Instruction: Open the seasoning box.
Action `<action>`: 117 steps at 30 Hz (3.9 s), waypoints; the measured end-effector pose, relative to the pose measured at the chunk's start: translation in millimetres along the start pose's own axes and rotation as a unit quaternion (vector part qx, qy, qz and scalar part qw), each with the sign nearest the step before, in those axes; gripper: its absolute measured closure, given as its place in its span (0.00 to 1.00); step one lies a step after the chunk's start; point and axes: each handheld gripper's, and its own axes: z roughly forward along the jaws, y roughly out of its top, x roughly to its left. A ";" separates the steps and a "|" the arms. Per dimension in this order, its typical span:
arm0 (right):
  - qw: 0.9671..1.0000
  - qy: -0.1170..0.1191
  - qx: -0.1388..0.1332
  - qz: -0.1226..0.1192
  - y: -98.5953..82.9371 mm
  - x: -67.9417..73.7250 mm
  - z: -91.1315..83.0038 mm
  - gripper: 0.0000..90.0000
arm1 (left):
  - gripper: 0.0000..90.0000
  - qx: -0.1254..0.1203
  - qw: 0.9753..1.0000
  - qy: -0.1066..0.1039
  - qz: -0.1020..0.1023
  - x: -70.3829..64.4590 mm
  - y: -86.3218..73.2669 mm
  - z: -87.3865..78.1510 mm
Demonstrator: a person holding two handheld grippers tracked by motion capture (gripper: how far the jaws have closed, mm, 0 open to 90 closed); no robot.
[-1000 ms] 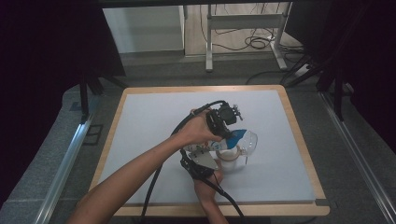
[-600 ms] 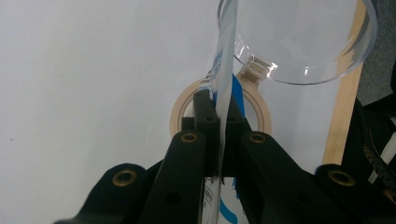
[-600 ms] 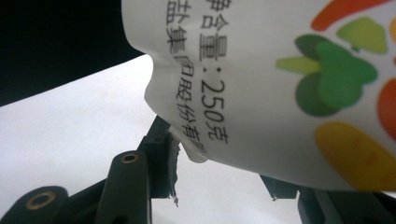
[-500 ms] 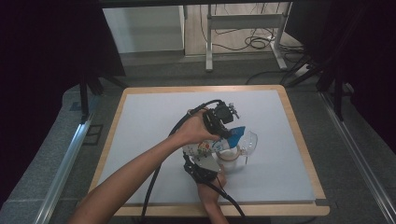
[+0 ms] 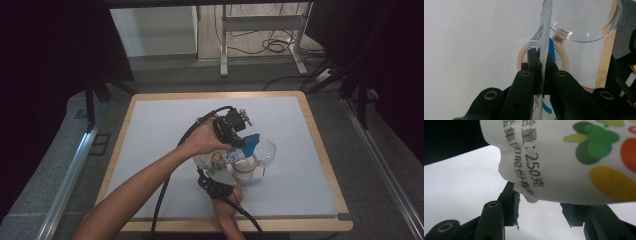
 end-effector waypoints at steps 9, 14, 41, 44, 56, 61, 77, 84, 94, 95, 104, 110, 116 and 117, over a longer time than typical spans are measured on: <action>1.000 -0.004 0.010 0.007 -7.3 -7.4 -5.8 0.59 | 1.00 -0.010 1.000 -0.001 -0.006 1.7 -5.6 -5.3; 1.000 -0.001 0.011 0.008 -7.8 -7.4 -7.7 0.59 | 1.00 -0.018 1.000 -0.005 -0.008 1.7 -8.2 -8.0; 1.000 0.007 0.008 0.010 -12.8 -16.4 -22.9 0.57 | 1.00 -0.093 0.995 -0.026 -0.036 9.5 -35.6 -19.0; 1.000 0.007 0.007 0.008 -13.3 -17.0 -24.3 0.56 | 1.00 -0.113 0.992 -0.028 -0.041 11.2 -42.0 -21.5; 1.000 0.008 0.006 0.011 -15.1 -22.6 -32.8 0.55 | 1.00 -0.183 0.979 -0.016 -0.088 33.5 -73.9 -40.4; 1.000 0.011 0.007 0.011 -16.6 -23.8 -34.8 0.55 | 1.00 -0.201 0.973 0.000 -0.114 49.1 -92.8 -42.7; 1.000 0.012 0.011 0.004 -16.8 -24.2 -35.9 0.54 | 1.00 -0.243 0.951 0.026 -0.190 95.4 -145.1 -32.9; 1.000 0.010 0.010 0.004 -17.3 -25.3 -37.1 0.54 | 1.00 -0.250 0.947 0.029 -0.200 107.4 -154.4 -24.7; 1.000 0.009 0.010 0.001 -17.7 -26.4 -38.3 0.54 | 1.00 -0.268 0.937 0.034 -0.221 119.4 -177.0 -19.1; 1.000 0.009 0.010 0.001 -17.7 -26.4 -38.3 0.54 | 1.00 -0.269 0.936 0.035 -0.222 119.7 -179.1 -18.9; 1.000 0.008 0.008 -0.003 -17.5 -23.5 -37.1 0.54 | 1.00 -0.301 0.922 0.035 -0.240 122.5 -206.6 -19.8; 1.000 0.009 0.009 -0.004 -17.5 -23.1 -37.5 0.54 | 1.00 -0.316 0.915 0.038 -0.246 120.0 -224.0 -25.1; 1.000 0.009 0.008 -0.003 -17.5 -23.2 -37.6 0.54 | 1.00 -0.319 0.913 0.047 -0.251 112.8 -241.3 -33.6; 1.000 0.009 0.009 -0.003 -17.4 -23.2 -37.9 0.54 | 1.00 -0.319 0.913 0.050 -0.250 111.5 -243.4 -34.7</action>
